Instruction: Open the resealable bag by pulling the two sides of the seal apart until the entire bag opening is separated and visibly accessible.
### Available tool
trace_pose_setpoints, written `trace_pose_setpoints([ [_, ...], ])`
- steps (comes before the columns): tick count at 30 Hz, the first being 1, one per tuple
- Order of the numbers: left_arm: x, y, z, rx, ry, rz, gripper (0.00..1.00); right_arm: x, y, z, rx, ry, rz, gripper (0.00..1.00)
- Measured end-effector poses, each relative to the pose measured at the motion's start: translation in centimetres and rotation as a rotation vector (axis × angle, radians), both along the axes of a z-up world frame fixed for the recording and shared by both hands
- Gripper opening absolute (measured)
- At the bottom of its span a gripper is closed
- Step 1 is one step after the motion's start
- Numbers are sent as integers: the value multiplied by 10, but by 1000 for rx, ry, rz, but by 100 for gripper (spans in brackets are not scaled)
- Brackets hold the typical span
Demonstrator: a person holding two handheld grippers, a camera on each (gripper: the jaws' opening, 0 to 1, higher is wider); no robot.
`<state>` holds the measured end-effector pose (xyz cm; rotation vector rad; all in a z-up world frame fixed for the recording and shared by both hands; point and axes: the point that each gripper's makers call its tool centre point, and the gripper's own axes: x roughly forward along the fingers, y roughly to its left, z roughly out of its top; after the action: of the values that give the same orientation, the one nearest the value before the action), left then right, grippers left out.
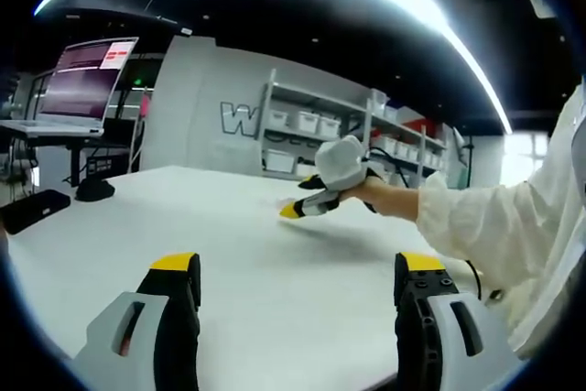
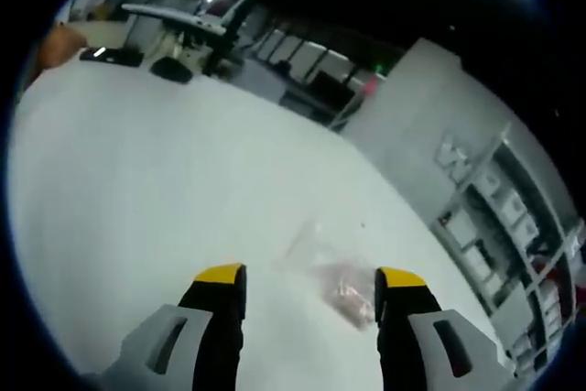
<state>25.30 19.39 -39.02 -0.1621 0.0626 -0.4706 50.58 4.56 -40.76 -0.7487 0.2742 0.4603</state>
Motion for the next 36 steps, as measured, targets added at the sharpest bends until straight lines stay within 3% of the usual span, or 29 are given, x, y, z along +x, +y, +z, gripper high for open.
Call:
trace_pose_setpoints([
  [9, -1, 4, -1, -1, 1, 9, 86, -2, 4, -5, 7, 14, -10, 55],
  [26, 1, 7, -5, -4, 10, 23, 86, 15, 5, -10, 156, 36, -56, 47],
  [36, 3, 12, -8, -4, 18, 31, 86, 21, 7, -18, 180, 54, -69, 44],
])
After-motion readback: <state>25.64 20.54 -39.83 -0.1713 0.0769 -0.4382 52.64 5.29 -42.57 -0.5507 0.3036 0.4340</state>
